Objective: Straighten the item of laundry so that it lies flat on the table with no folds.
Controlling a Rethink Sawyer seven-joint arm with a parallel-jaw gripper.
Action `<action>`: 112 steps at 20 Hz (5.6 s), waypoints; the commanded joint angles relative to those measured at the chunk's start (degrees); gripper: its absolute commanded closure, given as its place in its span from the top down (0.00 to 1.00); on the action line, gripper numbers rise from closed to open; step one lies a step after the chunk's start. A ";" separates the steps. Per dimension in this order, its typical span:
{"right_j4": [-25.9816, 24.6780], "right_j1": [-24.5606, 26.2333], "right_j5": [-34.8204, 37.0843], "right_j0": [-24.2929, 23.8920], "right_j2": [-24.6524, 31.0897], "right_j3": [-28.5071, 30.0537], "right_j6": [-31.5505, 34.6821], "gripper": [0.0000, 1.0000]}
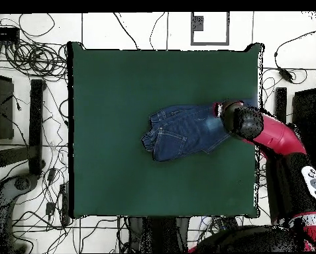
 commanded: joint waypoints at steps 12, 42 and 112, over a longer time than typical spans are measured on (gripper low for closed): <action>-2.73 5.27 3.46 -1.14 8.10 -0.96 -1.89 1.00; -3.61 7.29 -0.68 -1.22 8.35 -0.64 -0.66 1.00; -7.10 5.73 0.91 -2.46 10.67 -0.61 2.13 0.00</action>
